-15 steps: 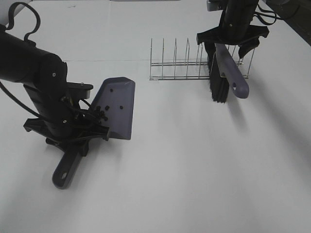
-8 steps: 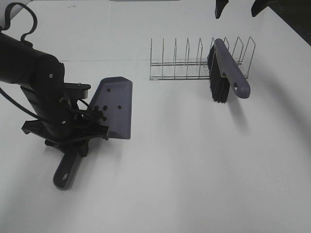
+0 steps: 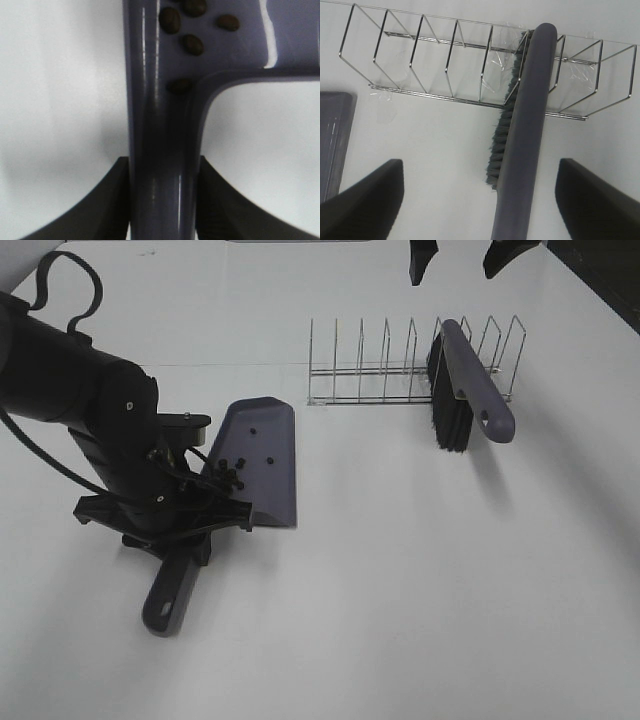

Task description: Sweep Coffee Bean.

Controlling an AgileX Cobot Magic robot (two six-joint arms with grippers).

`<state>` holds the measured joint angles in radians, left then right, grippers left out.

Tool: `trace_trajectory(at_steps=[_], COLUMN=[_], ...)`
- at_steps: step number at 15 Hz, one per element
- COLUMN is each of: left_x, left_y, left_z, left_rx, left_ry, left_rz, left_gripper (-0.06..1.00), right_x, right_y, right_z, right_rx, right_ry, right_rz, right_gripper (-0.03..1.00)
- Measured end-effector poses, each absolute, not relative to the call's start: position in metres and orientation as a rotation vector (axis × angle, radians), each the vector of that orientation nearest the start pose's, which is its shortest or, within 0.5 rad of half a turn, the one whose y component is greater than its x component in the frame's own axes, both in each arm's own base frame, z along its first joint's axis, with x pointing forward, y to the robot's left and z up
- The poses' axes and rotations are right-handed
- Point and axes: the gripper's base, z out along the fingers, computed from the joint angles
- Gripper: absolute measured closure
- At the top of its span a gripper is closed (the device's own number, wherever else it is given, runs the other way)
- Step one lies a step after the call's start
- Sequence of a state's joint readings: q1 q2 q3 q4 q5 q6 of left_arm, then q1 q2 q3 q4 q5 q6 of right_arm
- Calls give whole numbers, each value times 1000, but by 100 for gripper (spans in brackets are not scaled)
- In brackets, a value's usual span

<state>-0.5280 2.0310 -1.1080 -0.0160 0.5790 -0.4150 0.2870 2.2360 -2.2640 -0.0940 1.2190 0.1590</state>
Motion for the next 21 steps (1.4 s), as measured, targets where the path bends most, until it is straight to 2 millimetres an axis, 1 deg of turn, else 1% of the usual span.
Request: trace_trajectory(at_steps=[4, 5, 6, 7, 8, 9, 10, 11, 12, 13, 15, 17, 18, 19, 20, 21], left_x=[309, 308, 307, 306, 304, 302, 301, 298, 294, 291, 275, 253, 240, 228, 221, 207], left_y=[-181, -181, -180, -180, -179, -178, -177, -172, -167, -164, -149, -130, -120, -110, -105, -96], left_z=[97, 97, 97, 98, 99, 105, 116, 155, 180, 192, 236, 279, 297, 312, 320, 330], left_rx=[146, 145, 145, 150, 174, 193, 203, 248, 274, 289, 322, 329, 323, 314, 306, 297], left_ry=[3010, 3013, 3025, 3039, 3054, 3066, 3051, 2964, 2911, 2891, 2826, 2750, 2728, 2705, 2694, 2673], left_rz=[-117, -115, -108, -98, -84, -74, -81, -92, -84, -69, -13, 31, 57, 81, 88, 94], left_gripper=[59, 52, 36, 25, 20, 18, 18, 18, 18, 18, 18, 19, 19, 19, 19, 19], right_x=[474, 474, 474, 474, 474, 473, 472, 464, 456, 450, 424, 392, 372, 364, 342, 319], right_y=[132, 132, 132, 133, 133, 134, 134, 132, 129, 128, 120, 110, 104, 102, 96, 89], right_z=[291, 291, 291, 290, 289, 291, 295, 316, 328, 333, 347, 345, 344, 344, 345, 341], right_rx=[-186, -186, -186, -187, -198, -201, -202, -222, -223, -227, -245, -277, -295, -307, -325, -339], right_ry=[2660, 2660, 2661, 2664, 2665, 2663, 2656, 2614, 2600, 2597, 2616, 2677, 2706, 2716, 2733, 2762], right_rz=[22, 22, 24, 29, 36, 50, 59, 62, 64, 64, 55, 34, 23, 18, 12, 3], right_gripper=[24, 24, 24, 24, 24, 24, 24, 24, 24, 24, 24, 24, 24, 24, 24, 24])
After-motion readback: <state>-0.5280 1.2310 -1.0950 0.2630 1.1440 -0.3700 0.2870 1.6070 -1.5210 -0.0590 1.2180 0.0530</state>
